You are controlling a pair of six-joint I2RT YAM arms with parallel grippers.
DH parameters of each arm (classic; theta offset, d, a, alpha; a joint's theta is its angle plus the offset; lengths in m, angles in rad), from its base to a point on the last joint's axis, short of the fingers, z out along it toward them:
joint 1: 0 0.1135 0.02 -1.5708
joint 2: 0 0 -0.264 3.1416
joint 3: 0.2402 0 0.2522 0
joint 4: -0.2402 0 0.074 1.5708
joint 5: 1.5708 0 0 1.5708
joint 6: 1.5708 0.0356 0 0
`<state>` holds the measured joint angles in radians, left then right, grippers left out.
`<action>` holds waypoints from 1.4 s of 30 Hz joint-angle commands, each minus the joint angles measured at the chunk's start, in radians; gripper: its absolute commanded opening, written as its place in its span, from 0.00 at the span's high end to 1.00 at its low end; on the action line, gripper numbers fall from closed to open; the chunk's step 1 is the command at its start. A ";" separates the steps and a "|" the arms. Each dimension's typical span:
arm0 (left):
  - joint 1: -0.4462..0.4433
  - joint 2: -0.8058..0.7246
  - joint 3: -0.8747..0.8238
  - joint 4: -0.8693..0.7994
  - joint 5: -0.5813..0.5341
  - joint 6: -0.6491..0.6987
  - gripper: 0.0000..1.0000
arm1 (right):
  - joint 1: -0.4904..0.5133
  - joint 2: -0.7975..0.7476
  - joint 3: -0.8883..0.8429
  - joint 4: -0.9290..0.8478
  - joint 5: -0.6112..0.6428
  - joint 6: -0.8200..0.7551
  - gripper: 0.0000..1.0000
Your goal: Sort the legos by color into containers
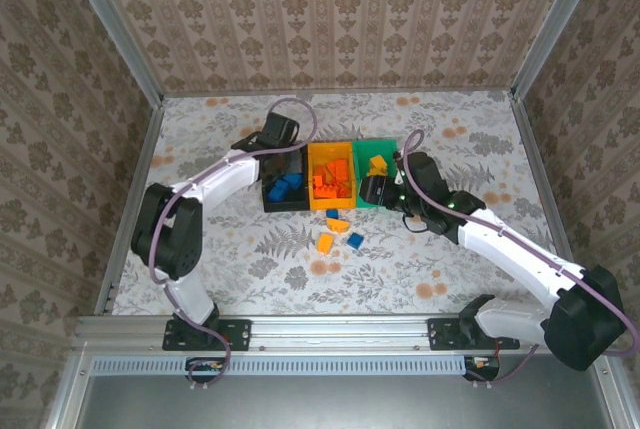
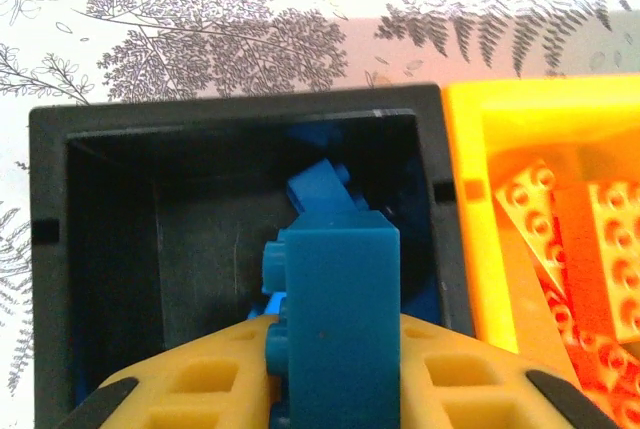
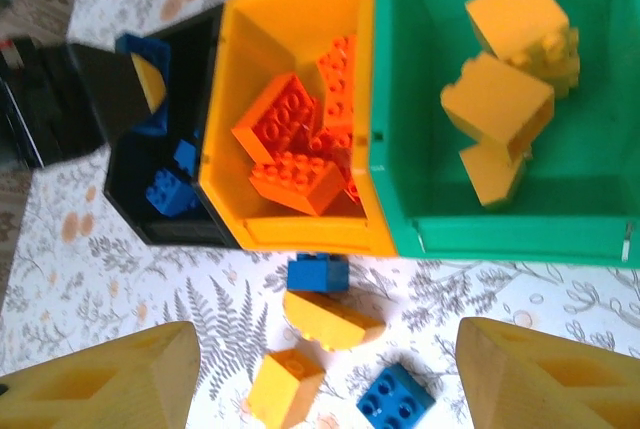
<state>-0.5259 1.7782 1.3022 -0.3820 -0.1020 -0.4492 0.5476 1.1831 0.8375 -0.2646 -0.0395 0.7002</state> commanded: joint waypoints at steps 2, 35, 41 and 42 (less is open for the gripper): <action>0.011 -0.005 0.063 -0.040 -0.002 0.015 0.51 | 0.022 0.010 -0.047 -0.018 -0.030 0.010 0.28; -0.246 -0.944 -0.703 -0.041 -0.166 -0.228 0.00 | 0.294 0.528 0.077 -0.166 0.315 0.014 0.53; -0.242 -0.959 -0.762 -0.041 -0.182 -0.249 0.00 | 0.294 0.450 0.045 -0.154 0.323 -0.005 0.68; -0.241 -0.966 -0.773 -0.042 -0.186 -0.251 0.00 | 0.293 0.420 0.044 -0.145 0.316 -0.016 0.70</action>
<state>-0.7670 0.8360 0.5556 -0.4004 -0.2596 -0.6685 0.8398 1.6680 0.8997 -0.3717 0.2420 0.7067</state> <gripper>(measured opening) 0.997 0.416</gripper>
